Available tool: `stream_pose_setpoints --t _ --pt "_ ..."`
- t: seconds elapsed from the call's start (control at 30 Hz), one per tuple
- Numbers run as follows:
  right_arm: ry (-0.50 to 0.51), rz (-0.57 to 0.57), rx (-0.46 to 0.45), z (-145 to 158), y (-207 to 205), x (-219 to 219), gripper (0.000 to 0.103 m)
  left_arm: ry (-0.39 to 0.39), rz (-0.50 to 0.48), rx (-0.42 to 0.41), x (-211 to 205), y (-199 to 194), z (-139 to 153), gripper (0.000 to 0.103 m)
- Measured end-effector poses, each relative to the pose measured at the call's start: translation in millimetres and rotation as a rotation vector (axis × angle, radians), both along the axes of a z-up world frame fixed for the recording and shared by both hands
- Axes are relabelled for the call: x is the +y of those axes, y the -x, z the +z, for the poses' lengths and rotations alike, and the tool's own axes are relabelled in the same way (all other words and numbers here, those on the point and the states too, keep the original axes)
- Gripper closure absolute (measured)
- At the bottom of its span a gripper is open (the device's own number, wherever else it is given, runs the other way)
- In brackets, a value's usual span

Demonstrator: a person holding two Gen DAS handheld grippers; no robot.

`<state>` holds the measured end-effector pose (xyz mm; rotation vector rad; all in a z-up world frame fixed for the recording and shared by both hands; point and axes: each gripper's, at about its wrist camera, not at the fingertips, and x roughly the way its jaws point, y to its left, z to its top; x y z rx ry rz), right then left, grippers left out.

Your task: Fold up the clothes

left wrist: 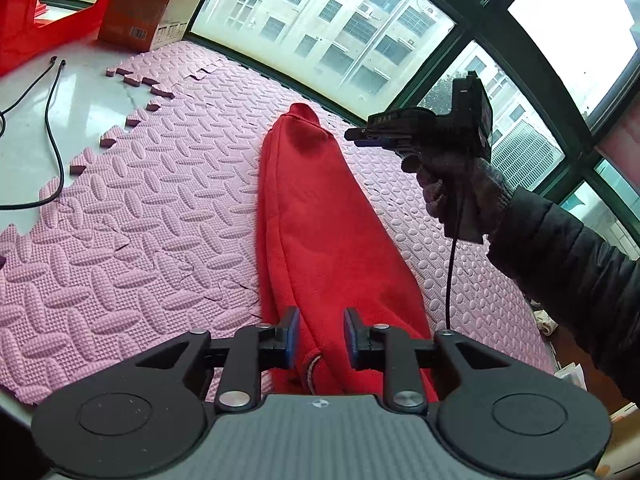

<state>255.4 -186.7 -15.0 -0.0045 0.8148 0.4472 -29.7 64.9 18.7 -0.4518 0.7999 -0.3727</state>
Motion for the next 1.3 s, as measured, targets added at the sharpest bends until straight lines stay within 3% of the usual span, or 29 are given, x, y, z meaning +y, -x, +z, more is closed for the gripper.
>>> stream_pose_setpoints --t 0.03,0.1,0.23,0.33,0.4,0.5,0.63,0.87,1.1,1.3 --pt "0.008 0.022 0.004 4.8 6.9 -2.6 0.085 -0.005 -0.001 -0.014 -1.2 -1.7 3.8 0.062" --pt "0.023 0.066 0.011 14.3 20.6 -7.9 0.078 -0.010 -0.012 -0.041 -4.5 -5.1 10.3 0.061" --pt "0.053 0.159 0.028 26.7 55.7 -19.6 0.075 -0.006 -0.066 -0.071 -16.9 -12.5 13.5 0.059" --pt "0.054 0.211 0.044 27.0 91.2 -33.6 0.075 -0.004 -0.106 -0.058 -26.5 -18.4 6.4 0.063" --pt "0.039 0.223 0.054 25.4 113.2 -44.5 0.075 -0.018 -0.130 -0.043 -32.6 -21.7 -1.3 0.072" --pt "-0.024 0.251 0.064 20.9 141.8 -57.2 0.075 -0.057 -0.129 -0.007 -35.4 -23.0 -12.0 0.075" --pt "-0.012 0.327 0.046 3.7 175.1 -56.3 0.075 -0.094 -0.133 0.014 -37.4 -22.7 -18.7 0.078" --pt "-0.112 0.313 0.057 -11.3 192.3 -79.0 0.072 -0.150 -0.131 0.026 -44.3 -26.3 -12.1 0.078" --pt "-0.137 0.353 0.032 -7.6 206.8 -81.4 0.070 -0.179 -0.141 -0.008 -61.0 -25.8 5.1 0.078" --pt "-0.136 0.442 -0.028 2.0 232.5 -71.6 0.070 -0.257 -0.197 -0.007 -72.1 -14.4 -3.7 0.077"
